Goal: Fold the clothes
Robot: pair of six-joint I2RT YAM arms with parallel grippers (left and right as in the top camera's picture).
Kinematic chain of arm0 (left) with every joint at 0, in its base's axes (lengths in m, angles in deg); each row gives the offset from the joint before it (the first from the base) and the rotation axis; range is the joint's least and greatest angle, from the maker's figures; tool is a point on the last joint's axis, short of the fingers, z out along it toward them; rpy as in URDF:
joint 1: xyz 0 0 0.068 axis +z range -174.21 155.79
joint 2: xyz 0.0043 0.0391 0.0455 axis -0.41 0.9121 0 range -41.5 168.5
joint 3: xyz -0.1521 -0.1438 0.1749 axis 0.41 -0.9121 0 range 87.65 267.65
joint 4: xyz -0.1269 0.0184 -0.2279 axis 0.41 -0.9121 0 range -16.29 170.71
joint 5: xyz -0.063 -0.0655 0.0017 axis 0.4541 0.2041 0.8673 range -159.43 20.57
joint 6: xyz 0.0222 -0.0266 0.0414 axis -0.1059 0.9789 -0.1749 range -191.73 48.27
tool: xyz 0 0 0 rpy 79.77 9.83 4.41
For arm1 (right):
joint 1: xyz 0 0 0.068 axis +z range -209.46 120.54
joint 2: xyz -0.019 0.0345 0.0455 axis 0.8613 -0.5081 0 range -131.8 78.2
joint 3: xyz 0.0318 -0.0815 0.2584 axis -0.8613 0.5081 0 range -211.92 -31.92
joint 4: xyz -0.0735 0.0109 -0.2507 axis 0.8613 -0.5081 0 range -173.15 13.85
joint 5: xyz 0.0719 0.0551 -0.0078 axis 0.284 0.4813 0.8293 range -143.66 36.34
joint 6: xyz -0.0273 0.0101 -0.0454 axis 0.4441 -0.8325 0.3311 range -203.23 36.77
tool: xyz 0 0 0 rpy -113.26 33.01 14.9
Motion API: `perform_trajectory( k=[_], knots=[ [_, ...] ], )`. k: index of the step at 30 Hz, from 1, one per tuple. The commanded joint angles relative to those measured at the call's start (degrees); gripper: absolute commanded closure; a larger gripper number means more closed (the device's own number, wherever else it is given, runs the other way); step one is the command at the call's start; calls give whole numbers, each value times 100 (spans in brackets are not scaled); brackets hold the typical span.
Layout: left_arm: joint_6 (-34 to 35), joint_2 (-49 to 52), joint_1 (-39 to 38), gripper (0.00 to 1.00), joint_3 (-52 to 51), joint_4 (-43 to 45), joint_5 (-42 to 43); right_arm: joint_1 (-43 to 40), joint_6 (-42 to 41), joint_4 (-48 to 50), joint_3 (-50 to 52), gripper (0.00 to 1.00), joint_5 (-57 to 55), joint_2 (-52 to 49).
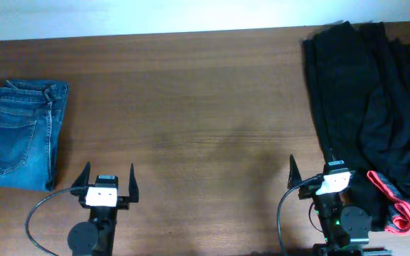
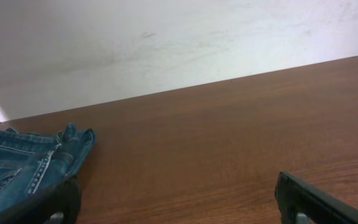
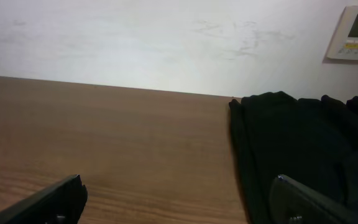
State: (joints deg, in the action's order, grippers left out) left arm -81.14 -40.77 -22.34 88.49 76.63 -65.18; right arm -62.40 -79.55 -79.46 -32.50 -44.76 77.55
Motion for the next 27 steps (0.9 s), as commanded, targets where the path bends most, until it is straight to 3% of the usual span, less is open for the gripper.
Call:
perform_trajectory(
  k=[1,7,12,27],
  knots=[
    [-94,-39,33,1,-35,-9,-4,31,17,-37,26,1,-52,28],
    [-116,-39,33,1,-35,0,-33,31,66,68,26,1,-72,28],
    [-398,-39,33,1,-35,17,-730,31,57,299,26,1,-50,28],
    [-254,-37,28,1,-31,24,-966,31,35,247,26,1,-48,28]
  ],
)
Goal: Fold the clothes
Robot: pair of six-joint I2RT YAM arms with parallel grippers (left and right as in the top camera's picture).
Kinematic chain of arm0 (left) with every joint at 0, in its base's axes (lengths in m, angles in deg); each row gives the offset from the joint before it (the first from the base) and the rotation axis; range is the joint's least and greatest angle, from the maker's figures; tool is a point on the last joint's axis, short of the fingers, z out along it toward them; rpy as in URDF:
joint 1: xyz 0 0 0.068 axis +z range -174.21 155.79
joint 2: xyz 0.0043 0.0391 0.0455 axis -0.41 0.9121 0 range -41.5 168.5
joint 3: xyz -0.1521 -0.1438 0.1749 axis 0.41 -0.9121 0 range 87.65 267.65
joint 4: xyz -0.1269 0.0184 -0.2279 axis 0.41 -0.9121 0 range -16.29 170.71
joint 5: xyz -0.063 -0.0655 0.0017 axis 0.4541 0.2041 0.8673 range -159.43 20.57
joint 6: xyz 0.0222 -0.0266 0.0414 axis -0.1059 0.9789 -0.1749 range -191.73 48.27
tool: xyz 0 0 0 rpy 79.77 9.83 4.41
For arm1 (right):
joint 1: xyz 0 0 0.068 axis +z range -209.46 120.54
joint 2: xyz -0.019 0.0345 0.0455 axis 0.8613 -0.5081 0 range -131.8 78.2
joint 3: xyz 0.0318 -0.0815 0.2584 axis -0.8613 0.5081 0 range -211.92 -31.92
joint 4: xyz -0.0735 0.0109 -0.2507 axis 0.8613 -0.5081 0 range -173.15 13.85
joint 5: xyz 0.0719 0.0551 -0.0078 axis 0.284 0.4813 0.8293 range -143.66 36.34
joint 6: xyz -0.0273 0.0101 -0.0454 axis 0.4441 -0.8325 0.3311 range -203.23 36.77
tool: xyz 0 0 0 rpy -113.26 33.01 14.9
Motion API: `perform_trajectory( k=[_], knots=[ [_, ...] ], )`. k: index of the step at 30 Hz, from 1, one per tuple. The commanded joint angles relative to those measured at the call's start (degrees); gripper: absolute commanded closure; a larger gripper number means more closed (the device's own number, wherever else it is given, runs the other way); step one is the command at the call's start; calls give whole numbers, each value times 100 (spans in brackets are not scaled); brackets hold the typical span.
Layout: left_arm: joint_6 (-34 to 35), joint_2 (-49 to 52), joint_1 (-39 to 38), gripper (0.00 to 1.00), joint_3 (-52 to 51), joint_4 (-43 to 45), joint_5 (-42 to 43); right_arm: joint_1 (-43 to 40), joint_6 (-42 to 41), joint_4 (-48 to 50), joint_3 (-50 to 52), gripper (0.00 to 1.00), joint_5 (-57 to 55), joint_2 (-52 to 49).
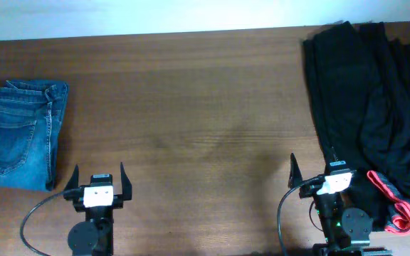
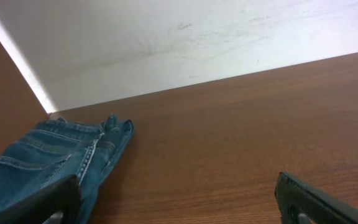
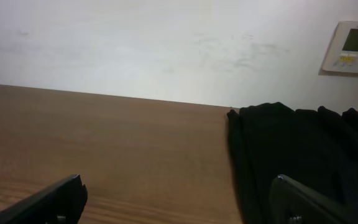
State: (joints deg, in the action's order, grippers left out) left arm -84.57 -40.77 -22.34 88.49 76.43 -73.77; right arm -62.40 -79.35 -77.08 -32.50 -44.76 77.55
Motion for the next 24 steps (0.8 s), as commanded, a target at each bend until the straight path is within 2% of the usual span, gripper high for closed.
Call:
perform_trajectory(
  k=[1,8,13,17,24],
  knots=[
    [229,-37,28,1,-31,42,-107,31,15,11,26,1,-48,28],
    [1471,-37,28,1,7,120,-105,31,4,9,-55,1,-55,24],
    [1504,-15,28,1,372,52,46,31,-599,-184,-302,1,-369,-48],
    [1502,251,28,1,984,-345,44,31,-610,-726,-890,1,-669,-407],
    [1502,1727,28,1,2358,-1246,46,31,-634,-2155,-2555,1,-769,-2319]
  ],
)
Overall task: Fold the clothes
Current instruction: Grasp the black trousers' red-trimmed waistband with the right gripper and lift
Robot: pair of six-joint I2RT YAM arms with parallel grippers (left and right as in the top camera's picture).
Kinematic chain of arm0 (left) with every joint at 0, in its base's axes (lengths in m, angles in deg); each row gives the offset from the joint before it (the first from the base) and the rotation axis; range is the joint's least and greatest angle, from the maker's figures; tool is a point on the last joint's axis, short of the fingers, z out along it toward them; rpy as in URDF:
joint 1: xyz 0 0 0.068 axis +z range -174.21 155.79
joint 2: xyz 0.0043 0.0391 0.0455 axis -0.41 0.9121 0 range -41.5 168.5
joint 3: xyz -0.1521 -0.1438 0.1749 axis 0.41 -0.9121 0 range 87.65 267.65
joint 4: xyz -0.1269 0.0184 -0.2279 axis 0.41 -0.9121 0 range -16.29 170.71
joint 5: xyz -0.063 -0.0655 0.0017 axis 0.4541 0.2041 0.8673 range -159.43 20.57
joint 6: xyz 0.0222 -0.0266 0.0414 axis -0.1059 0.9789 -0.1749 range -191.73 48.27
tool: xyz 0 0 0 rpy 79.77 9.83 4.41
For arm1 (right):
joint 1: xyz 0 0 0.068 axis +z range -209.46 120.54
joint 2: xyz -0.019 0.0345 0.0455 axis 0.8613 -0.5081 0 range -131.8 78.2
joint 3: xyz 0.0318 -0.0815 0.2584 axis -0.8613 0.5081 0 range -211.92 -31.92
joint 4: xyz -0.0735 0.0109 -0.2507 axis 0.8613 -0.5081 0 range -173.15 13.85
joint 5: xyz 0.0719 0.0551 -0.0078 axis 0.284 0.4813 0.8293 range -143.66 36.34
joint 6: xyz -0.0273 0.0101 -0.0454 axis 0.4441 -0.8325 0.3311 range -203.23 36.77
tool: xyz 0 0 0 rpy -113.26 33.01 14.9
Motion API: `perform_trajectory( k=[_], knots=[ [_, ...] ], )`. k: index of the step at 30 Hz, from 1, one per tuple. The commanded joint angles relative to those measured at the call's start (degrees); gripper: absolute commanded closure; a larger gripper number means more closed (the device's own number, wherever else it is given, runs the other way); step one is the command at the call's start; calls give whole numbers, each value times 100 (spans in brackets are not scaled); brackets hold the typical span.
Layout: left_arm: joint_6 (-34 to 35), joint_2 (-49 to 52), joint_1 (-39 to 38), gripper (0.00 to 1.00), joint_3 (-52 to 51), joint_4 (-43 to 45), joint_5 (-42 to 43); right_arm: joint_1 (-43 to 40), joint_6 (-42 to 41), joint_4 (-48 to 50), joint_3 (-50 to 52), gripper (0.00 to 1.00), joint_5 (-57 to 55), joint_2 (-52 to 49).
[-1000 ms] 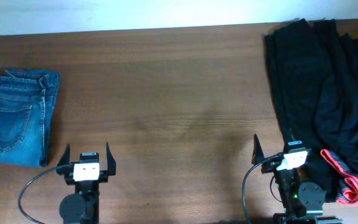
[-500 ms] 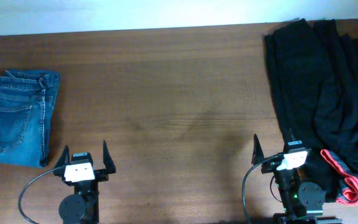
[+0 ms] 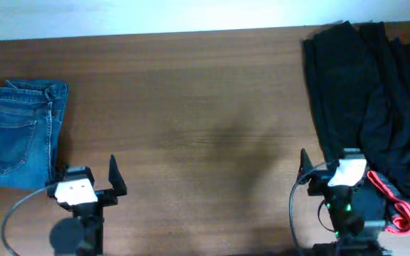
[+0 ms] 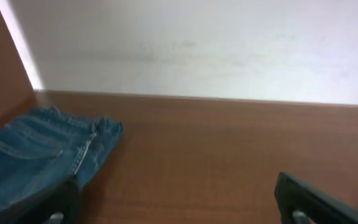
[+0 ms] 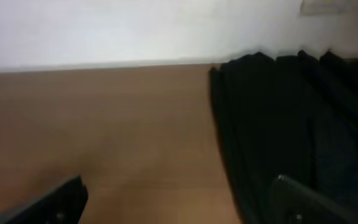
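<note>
Folded blue jeans (image 3: pixel 20 131) lie at the table's left edge, also seen in the left wrist view as jeans (image 4: pixel 36 149). A heap of black clothes (image 3: pixel 365 99) covers the right end; the right wrist view shows the same black clothes (image 5: pixel 291 124). My left gripper (image 3: pixel 85 178) hovers open near the front edge, just right of the jeans, with nothing between its fingers (image 4: pixel 55 202). My right gripper (image 3: pixel 329 169) stands open at the left border of the black heap, empty, one of its fingers (image 5: pixel 316 202) over the black cloth.
A dark garment with red trim (image 3: pixel 393 203) lies at the front right of the black heap. Bare brown table (image 3: pixel 205 121) stretches between the jeans and the heap. A white wall runs behind the far edge.
My left gripper has shifted left, closer to the jeans, and now points slightly to the right. My right gripper has moved a little to the right, further onto the heap's border. Both stay open.
First my left gripper stood open some way right of the jeans, my right one open at the black heap's edge. Then the left had moved a little left. Now it is nearer the jeans still; the clothes lie unchanged.
</note>
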State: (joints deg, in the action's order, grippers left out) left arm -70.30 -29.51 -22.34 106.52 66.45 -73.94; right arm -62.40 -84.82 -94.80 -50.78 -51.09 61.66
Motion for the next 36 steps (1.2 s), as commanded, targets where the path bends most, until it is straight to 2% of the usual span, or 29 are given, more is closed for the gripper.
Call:
perform_trajectory(
  k=[1,2,5,10,13,14,18,23,26,31,36],
  knots=[
    [74,831,28,0,748,-411,61,31,-85,-538,-894,1,-136,-920],
    [74,1320,28,1,1156,-763,66,31,-83,-957,-1360,1,-133,-1416],
    [70,2085,28,1,1818,-1276,328,31,-83,-1416,-1991,1,-44,-2039],
    [72,2796,28,1,2345,-1429,629,22,-129,-1572,-2393,1,160,-2592],
    [72,2865,28,1,2374,-1318,629,-219,-1504,-2098,-2518,1,-1373,-2776],
    [72,2865,28,1,2374,-1255,627,-553,-2131,-2522,-2599,1,-1899,-2828],
    [72,2868,28,1,2376,-1084,627,-1790,-2590,-3067,-2741,1,-1974,-2857],
    [197,3086,28,1,2376,-977,629,-3851,-2588,-3412,-2822,1,-1663,-3005],
    [459,3370,28,1,2378,-975,638,-4717,-2428,-3517,-2822,1,-1628,-3416],
    [457,3685,28,1,2378,-973,671,-5508,-2135,-3578,-2822,1,-1495,-4271],
    [457,3718,28,1,2378,-903,671,-5558,-2109,-3383,-2822,2,-1147,-5270]
  ],
)
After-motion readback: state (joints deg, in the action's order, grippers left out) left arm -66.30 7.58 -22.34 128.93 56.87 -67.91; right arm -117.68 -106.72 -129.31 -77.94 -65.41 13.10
